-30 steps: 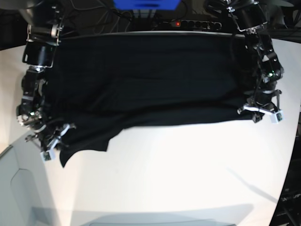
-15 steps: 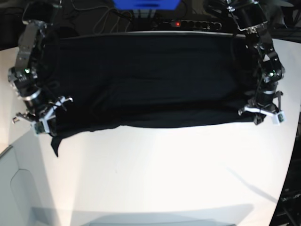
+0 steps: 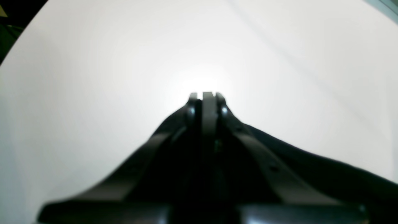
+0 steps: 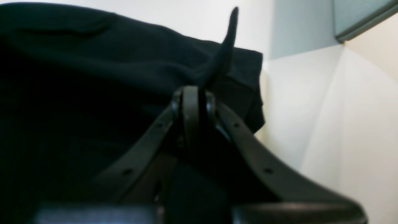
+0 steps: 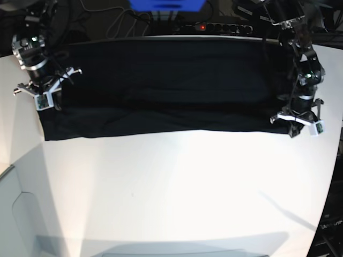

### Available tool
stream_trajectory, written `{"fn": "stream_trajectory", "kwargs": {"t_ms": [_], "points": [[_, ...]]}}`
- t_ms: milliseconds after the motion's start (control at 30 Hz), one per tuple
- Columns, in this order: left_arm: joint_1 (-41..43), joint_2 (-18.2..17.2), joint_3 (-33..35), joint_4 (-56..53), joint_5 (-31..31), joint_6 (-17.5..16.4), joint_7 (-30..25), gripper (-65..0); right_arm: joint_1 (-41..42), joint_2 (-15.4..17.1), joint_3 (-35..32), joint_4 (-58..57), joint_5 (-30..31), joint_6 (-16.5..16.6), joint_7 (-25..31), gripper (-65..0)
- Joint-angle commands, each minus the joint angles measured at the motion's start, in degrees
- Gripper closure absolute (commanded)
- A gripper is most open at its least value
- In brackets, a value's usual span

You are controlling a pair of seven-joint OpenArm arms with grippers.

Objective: Fold the T-shirt properly
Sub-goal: 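Drag the folded shirt toward the robot with both grippers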

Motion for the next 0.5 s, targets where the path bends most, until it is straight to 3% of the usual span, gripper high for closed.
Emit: {"fn": "stream_trajectory", "kwargs": {"t_ms": [0, 200, 467], "points": [[-0.15, -0.86, -0.31, 1.05, -0.10, 0.04, -1.34, -0.1, -1.10, -0.60, 0.30, 1.07, 0.27, 1.88, 1.93, 0.0], [-0.15, -0.86, -0.31, 0.35, 0.16, 0.04, -1.34, -0.1, -5.41, -5.78, 1.97, 0.98, 0.18, 2.41, 8.26, 0.0], [-0.06, -0.77, -6.20, 0.44, -0.28, -0.05, -1.34, -0.1, -7.08, -6.84, 2.85, 0.89, 0.00, 2.41, 10.90, 0.0]]}}
